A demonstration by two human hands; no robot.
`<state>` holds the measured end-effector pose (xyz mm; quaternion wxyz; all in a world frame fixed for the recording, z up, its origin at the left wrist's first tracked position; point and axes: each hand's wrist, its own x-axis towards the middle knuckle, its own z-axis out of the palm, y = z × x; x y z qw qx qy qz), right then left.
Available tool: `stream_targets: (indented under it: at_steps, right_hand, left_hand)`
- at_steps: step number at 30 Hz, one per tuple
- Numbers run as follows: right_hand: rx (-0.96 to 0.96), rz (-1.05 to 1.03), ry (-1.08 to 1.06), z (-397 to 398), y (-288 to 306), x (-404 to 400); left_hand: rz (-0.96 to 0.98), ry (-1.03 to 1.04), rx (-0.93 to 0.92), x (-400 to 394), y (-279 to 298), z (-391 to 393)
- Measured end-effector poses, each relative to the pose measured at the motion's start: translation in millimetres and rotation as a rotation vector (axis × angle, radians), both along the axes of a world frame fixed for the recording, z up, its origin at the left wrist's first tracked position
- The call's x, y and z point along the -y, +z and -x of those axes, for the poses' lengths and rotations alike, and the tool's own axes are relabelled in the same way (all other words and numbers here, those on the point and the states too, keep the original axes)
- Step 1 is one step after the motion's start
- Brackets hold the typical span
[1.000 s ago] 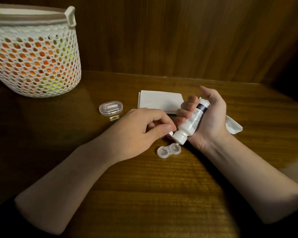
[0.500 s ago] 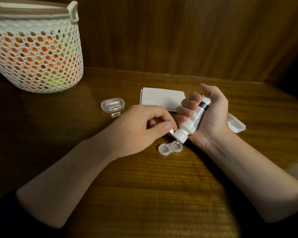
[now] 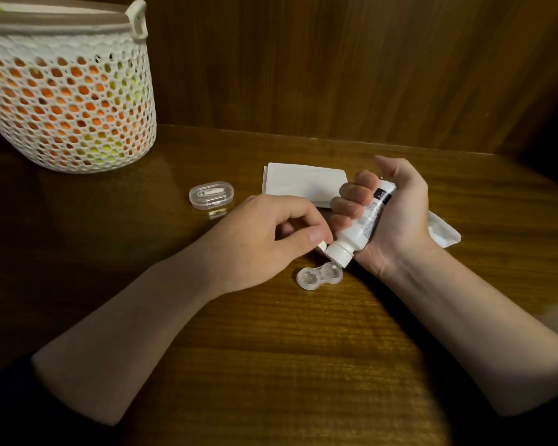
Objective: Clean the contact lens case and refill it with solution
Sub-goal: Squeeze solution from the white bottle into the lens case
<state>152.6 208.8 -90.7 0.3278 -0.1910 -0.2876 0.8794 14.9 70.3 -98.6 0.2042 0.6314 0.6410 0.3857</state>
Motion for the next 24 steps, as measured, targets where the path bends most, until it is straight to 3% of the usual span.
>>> stream_targets:
  at_steps: [24]
  right_hand:
    - [0.015,-0.045,-0.004,0.0,3.3,1.9]
  left_hand:
    - [-0.021,-0.011,0.005,-2.5,-3.5,1.8]
